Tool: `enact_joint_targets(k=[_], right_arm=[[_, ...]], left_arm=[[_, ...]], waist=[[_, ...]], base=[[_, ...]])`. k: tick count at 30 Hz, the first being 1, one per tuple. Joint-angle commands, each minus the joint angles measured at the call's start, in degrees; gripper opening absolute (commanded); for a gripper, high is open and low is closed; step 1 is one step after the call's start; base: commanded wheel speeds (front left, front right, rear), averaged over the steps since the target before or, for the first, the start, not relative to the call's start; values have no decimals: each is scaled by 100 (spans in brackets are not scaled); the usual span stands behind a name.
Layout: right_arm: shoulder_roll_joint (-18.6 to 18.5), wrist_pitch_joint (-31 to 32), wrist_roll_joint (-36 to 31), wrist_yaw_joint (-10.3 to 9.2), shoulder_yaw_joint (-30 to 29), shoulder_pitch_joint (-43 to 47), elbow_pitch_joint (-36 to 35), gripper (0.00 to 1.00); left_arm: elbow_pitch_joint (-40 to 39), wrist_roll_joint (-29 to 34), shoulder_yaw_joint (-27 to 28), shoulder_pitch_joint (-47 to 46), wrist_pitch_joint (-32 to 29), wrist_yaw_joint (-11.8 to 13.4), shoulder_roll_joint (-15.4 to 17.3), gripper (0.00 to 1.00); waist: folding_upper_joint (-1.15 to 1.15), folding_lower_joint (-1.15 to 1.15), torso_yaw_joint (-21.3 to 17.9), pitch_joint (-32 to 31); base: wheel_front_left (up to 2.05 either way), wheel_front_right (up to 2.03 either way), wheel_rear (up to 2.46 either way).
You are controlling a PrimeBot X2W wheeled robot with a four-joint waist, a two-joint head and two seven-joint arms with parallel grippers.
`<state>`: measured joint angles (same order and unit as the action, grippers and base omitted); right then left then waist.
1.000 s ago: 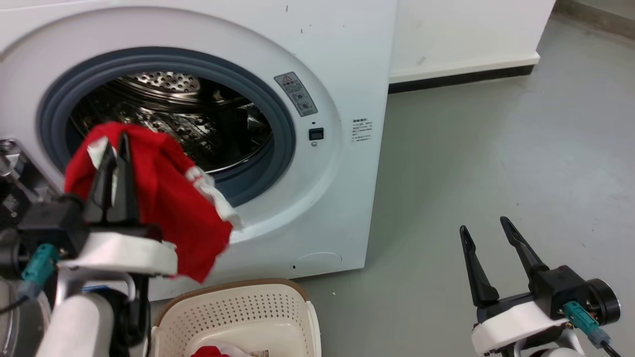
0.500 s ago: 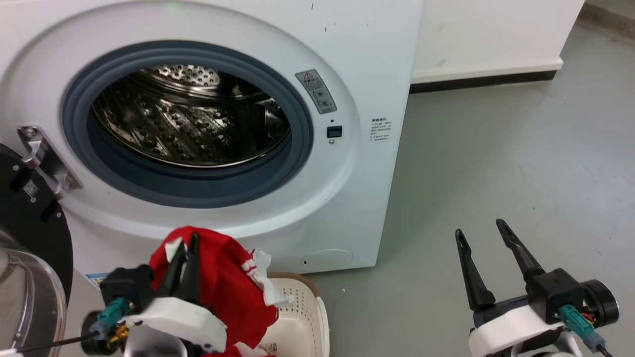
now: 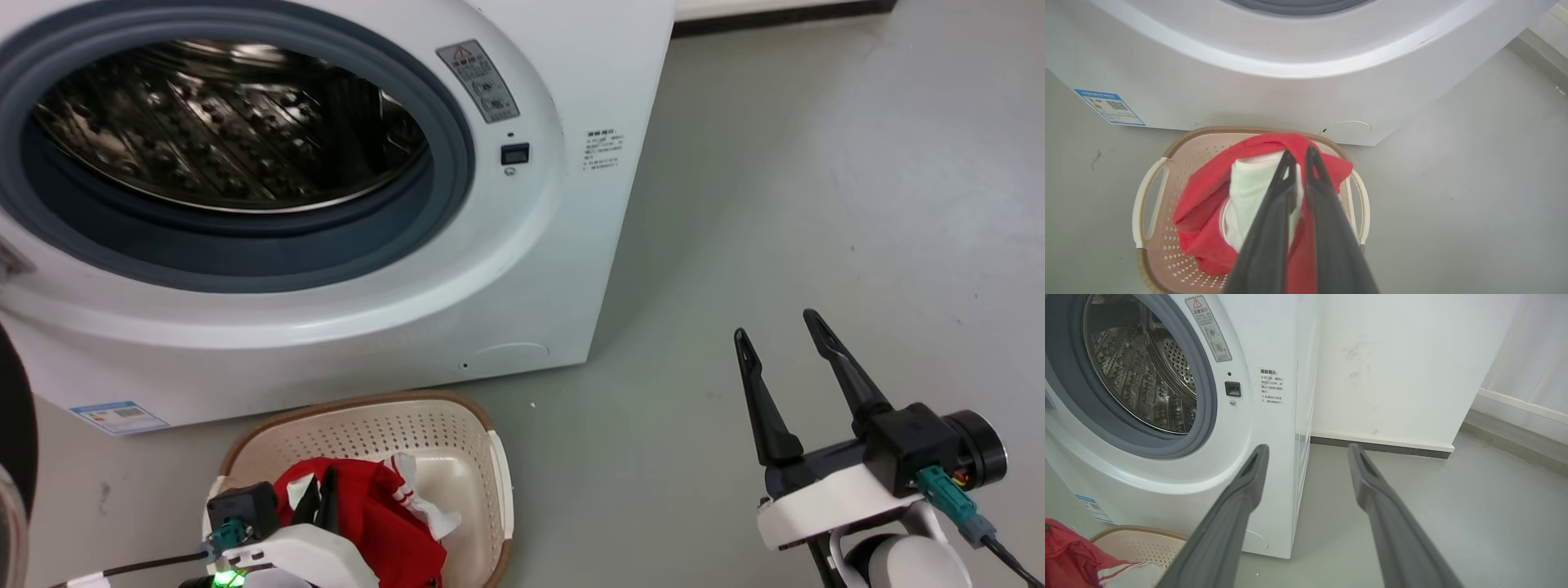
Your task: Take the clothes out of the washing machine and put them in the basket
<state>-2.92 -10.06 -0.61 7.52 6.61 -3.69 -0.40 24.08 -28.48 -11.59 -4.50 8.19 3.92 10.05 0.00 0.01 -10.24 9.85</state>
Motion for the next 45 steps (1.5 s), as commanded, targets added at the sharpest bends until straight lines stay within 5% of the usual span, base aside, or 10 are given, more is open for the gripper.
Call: enact_joint_targets(k=[1, 11, 25, 43, 44, 45], right_arm=[[8, -48, 24, -6, 19, -158, 6, 100], [9, -230, 164, -6, 157, -552, -3, 100], [11, -456, 420, -5, 491, -1003, 48, 100], [9, -522, 494, -6, 474, -1147, 102, 100], [9, -522, 471, -6, 461, -1144, 108, 100], [9, -522, 465, -6, 449, -1134, 123, 100]], left_arm=[[403, -56, 26, -255, 144, -83, -65, 0], [2161, 11, -4, -1383, 578, -425, -103, 0], [3860, 277, -148, -2497, 697, -521, -93, 0], [4896, 380, -406, -2959, 311, -453, -213, 0], [4911, 367, -412, -2943, 277, -447, -222, 42], [4925, 338, -396, -2905, 270, -434, -232, 100]], waist=[[0, -1, -169, 340], [0, -1, -484, 1190], [0, -1, -835, 2258], [0, -1, -1063, 2851], [0, -1, -1046, 2814], [0, -1, -1028, 2755]], base=[[0, 0, 0], [0, 0, 0], [0, 0, 0], [0, 0, 0], [0, 0, 0], [0, 0, 0]])
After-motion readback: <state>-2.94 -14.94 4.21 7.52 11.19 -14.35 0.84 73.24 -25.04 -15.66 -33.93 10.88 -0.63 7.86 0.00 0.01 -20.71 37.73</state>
